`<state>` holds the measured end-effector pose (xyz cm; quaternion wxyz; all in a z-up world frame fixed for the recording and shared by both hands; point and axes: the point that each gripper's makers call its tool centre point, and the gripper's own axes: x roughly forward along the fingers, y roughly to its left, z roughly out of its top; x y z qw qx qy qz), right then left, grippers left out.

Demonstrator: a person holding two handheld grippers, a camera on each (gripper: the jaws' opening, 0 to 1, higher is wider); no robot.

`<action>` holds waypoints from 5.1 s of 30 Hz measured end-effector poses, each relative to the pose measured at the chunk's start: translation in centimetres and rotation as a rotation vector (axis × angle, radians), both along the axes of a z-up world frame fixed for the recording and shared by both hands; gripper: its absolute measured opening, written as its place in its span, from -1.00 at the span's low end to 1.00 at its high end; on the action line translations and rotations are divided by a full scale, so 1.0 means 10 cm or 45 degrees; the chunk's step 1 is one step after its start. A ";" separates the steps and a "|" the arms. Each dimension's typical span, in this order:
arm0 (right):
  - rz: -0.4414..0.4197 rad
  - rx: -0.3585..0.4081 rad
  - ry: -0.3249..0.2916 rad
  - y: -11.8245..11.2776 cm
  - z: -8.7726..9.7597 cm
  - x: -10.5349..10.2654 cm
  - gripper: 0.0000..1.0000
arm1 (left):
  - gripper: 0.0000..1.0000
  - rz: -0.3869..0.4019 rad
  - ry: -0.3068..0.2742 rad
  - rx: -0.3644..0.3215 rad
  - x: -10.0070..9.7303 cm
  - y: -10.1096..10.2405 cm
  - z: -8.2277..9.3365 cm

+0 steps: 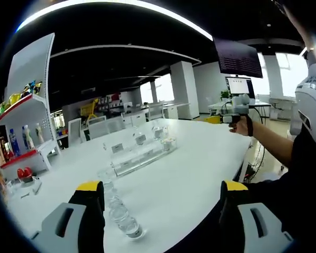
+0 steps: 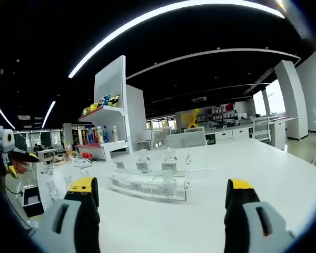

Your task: Identify the label on the chemical reagent bottle, grasp the chemical reagent bottle, and place it in the designated position on the reagent rack

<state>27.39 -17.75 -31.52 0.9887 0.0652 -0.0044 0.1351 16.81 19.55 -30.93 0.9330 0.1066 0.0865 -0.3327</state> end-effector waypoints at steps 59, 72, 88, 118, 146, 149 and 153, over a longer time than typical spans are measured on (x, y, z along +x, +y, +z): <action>-0.052 -0.069 -0.031 -0.24 0.09 -0.61 0.82 | 0.80 0.118 -0.035 0.003 0.22 0.26 0.13; -0.025 -0.029 -0.030 -0.19 0.05 -0.61 0.83 | 0.80 0.190 -0.009 -0.003 0.91 0.39 0.08; 0.013 -0.045 0.025 -0.08 -0.10 -0.53 0.83 | 0.78 0.174 0.222 0.006 1.84 0.32 -0.36; -0.012 0.004 0.042 -0.12 -0.19 -0.51 0.82 | -0.01 -0.110 0.286 -0.009 2.57 0.42 -0.94; -0.018 -0.016 0.061 -0.11 -0.22 -0.50 0.78 | -0.48 -0.281 0.096 -0.005 2.58 0.30 -1.05; -0.017 -0.017 0.063 -0.11 -0.23 -0.50 0.77 | -0.48 -0.279 0.087 -0.033 2.59 0.30 -1.04; -0.018 -0.022 0.067 -0.11 -0.24 -0.50 0.77 | -0.48 -0.279 0.059 -0.043 2.59 0.29 -1.02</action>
